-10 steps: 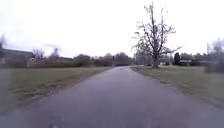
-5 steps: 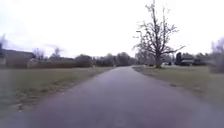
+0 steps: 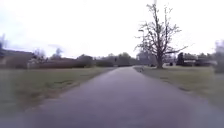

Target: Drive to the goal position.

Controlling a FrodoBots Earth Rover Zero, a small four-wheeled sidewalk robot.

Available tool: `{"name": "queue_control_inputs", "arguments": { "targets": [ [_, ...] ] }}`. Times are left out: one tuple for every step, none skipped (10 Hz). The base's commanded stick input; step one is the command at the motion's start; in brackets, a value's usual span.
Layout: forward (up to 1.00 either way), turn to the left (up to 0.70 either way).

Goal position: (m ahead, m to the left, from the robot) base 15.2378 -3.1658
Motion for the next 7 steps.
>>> {"name": "queue_control_inputs", "arguments": {
  "targets": [
    [1.00,0.00],
    [1.00,0.00],
    [1.00,0.00],
    [1.00,0.00],
    [1.00,0.00],
    [1.00,0.00],
    [1.00,0.00]
  ]
}}
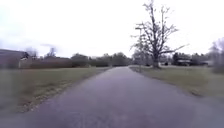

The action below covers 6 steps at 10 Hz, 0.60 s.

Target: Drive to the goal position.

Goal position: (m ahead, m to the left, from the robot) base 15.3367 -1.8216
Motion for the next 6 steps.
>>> {"name": "queue_control_inputs", "arguments": {
  "targets": [
    [1.00,0.00],
    [1.00,0.00],
    [1.00,0.00],
    [1.00,0.00],
    [1.00,0.00],
    [1.00,0.00]
  ]
}}
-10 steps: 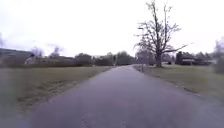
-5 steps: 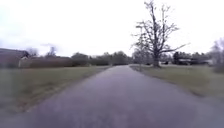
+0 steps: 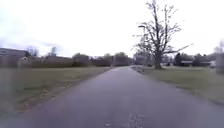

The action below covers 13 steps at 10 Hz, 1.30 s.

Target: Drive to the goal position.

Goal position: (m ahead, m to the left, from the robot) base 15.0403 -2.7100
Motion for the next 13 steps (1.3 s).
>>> {"name": "queue_control_inputs", "arguments": {
  "targets": [
    [1.00,0.00],
    [1.00,0.00],
    [1.00,0.00],
    [1.00,0.00],
    [1.00,0.00],
    [1.00,0.00],
    [1.00,0.00],
    [1.00,0.00],
    [1.00,0.00],
    [1.00,0.00],
    [1.00,0.00],
    [1.00,0.00],
    [1.00,0.00]
  ]
}}
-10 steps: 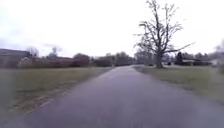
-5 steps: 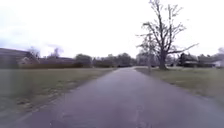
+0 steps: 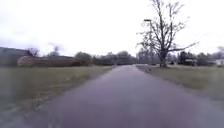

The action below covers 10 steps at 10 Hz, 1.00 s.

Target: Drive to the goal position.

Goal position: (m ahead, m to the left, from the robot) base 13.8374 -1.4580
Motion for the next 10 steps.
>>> {"name": "queue_control_inputs", "arguments": {
  "targets": [
    [1.00,0.00],
    [1.00,0.00],
    [1.00,0.00],
    [1.00,0.00],
    [1.00,0.00],
    [1.00,0.00],
    [1.00,-0.40],
    [1.00,-0.40],
    [1.00,-0.40],
    [1.00,-0.37]
  ]
}}
